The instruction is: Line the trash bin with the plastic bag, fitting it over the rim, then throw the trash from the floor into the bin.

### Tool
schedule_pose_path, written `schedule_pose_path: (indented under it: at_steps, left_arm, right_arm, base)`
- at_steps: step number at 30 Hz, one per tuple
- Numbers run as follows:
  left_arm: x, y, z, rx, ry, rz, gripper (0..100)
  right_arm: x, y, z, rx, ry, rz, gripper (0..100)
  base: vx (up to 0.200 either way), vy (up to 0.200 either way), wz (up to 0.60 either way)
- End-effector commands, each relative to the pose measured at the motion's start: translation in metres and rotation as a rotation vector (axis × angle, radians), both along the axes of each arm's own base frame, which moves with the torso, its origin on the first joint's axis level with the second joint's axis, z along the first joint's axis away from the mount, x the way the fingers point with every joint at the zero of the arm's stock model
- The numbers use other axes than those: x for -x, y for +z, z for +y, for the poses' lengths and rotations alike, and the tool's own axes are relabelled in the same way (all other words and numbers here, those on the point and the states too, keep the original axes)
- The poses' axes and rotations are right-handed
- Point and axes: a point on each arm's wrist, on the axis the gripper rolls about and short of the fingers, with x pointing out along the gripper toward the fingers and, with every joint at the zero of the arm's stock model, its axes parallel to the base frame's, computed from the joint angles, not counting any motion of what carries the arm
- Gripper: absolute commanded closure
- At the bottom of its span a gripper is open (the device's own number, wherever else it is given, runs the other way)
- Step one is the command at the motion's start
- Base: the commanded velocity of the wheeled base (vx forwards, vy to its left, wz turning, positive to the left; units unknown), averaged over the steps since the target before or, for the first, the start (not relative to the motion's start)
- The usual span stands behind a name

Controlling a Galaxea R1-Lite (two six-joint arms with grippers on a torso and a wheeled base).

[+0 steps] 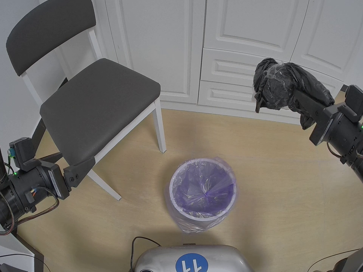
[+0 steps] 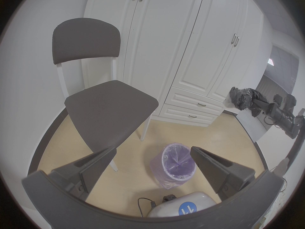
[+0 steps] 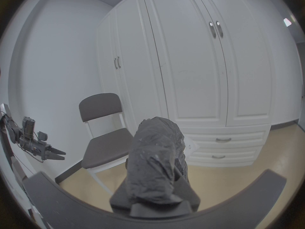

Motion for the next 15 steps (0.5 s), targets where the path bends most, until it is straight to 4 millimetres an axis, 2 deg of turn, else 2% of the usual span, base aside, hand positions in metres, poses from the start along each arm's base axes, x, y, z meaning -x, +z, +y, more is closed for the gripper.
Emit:
schedule_pose_path:
  at_steps: [1,7,15]
  left_arm:
    - [0.003,0.003,0.002,0.01,-0.001,-0.016,0]
    - [0.01,0.009,0.005,0.027,-0.002,-0.05,0]
    - [0.018,0.015,0.011,0.022,0.0,-0.098,0]
  right_arm:
    - [0.003,-0.004,0.004,0.001,0.036,0.05,100]
    - [-0.006,0.001,-0.001,0.058,0.025,0.178,100]
    - [-0.007,-0.013,0.003,0.147,0.054,0.275,100]
  base:
    - [0.0,0.0,0.0]
    - [0.0,0.0,0.0]
    - [0.0,0.0,0.0]
